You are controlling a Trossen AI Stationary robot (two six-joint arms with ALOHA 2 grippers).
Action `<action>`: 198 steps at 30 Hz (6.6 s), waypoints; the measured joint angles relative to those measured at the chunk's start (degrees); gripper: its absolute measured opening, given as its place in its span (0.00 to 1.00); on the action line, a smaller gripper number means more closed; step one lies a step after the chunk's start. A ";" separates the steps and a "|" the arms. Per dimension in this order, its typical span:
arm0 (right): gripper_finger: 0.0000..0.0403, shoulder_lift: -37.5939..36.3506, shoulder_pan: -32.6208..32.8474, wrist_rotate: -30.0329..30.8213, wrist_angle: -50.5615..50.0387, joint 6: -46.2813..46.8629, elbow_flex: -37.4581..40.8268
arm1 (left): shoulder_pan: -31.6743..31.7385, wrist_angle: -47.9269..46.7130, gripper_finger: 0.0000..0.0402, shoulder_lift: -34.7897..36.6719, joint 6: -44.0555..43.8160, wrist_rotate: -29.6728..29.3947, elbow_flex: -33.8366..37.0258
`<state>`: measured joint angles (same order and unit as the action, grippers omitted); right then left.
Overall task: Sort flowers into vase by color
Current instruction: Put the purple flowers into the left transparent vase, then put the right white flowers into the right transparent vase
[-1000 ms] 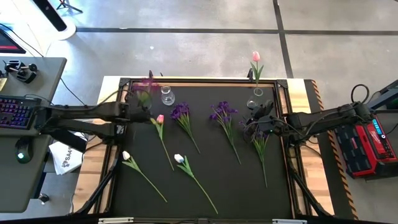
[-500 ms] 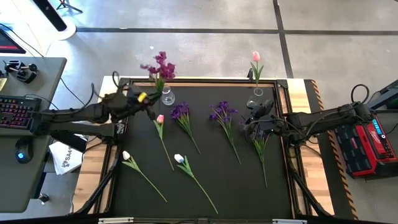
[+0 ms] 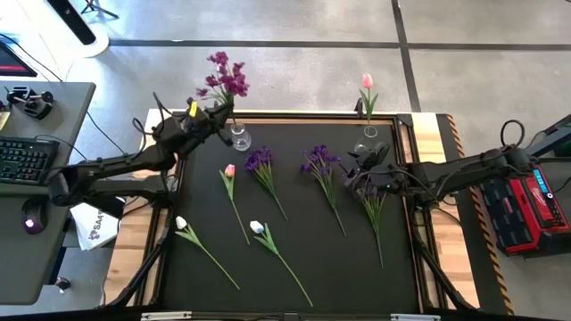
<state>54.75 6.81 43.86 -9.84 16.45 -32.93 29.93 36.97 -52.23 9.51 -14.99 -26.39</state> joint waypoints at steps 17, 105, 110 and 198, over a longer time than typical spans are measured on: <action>0.52 5.32 0.73 -2.35 5.88 -1.97 0.00 | 5.42 9.28 0.01 -14.31 -0.90 2.51 0.00; 0.52 5.28 5.14 -12.54 3.90 0.89 0.00 | -40.82 -48.93 0.52 3.51 -23.29 -27.30 -6.27; 0.52 5.28 6.76 -15.91 0.15 6.26 0.00 | -46.58 -50.47 0.52 0.29 -27.39 -28.12 -6.23; 0.00 50.06 28.99 -12.05 -23.38 52.12 -30.03 | -82.99 -20.24 0.52 -35.96 -57.36 -41.98 -9.33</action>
<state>104.81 35.80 31.81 -33.22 68.57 -62.96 -53.06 16.73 -88.18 -47.85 -56.97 -35.73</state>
